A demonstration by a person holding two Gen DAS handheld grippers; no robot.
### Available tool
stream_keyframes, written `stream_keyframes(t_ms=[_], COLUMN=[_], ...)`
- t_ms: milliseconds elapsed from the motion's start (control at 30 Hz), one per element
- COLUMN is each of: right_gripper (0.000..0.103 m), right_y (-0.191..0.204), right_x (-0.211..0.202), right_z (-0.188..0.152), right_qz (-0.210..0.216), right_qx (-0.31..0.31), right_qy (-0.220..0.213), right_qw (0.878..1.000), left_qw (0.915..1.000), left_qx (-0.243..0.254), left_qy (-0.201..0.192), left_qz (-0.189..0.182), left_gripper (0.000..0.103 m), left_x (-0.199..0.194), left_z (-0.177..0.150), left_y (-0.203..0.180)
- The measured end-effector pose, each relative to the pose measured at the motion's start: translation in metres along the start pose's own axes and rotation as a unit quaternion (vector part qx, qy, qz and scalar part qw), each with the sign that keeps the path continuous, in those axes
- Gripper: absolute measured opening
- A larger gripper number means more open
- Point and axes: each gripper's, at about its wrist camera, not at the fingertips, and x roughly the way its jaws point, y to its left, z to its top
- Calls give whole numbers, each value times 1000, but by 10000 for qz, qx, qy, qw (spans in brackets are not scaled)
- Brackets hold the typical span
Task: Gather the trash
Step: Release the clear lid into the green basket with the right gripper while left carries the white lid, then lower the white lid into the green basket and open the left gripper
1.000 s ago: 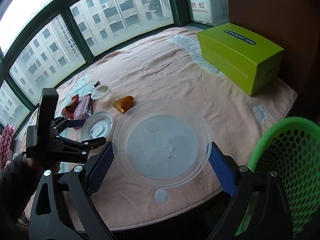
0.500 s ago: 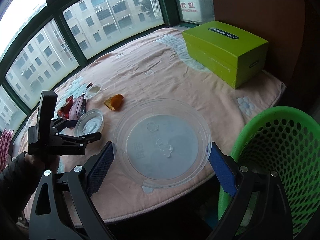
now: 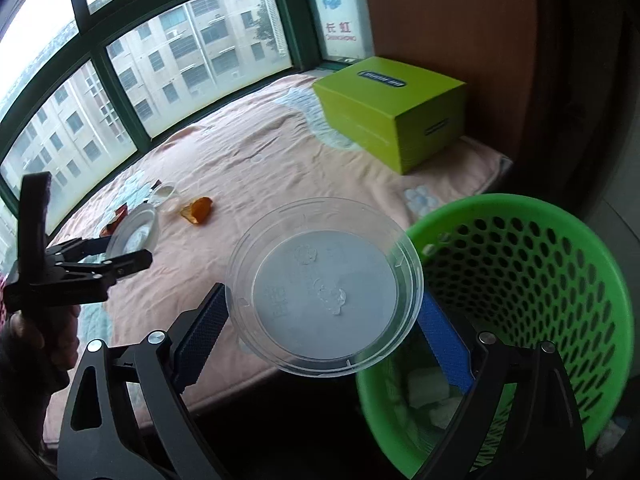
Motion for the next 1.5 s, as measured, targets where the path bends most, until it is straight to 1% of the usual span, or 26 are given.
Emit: stream_keyframes(t_ms=[200,533,700,867,1000,1433,1500], right_gripper=[91,92,92,92,95,95,95], right_y=[-24,-64,-79,-88,-90,-97,-98], right_x=[-21,-41,-45,-45,-46,-59,-63], right_z=[-11,-28,-34,-36,-37,-39,-39], right_qz=[-318,-899,-965,-1017,-1104,-1193,-1403], right_qx=[167,484,664,765,731,762,765], right_qy=[-75,10,50,82,83,-50,-45], right_qw=[9993,9948,9931,9918,9912,9899,9871], left_qw=[9997,9986,9981,9975,9975,9971,9968], left_qx=[172,287,351,423,410,469,490], left_qy=[-164,-350,-363,-388,-375,-296,-285], left_qz=[-72,-270,-355,-400,-438,-528,-570], left_gripper=[89,89,89,89,89,89,89], left_x=[-14,-25,-24,-25,-24,-18,-16], left_z=[6,15,21,23,24,26,27], left_y=[-41,-90,-106,-118,-121,-135,-141])
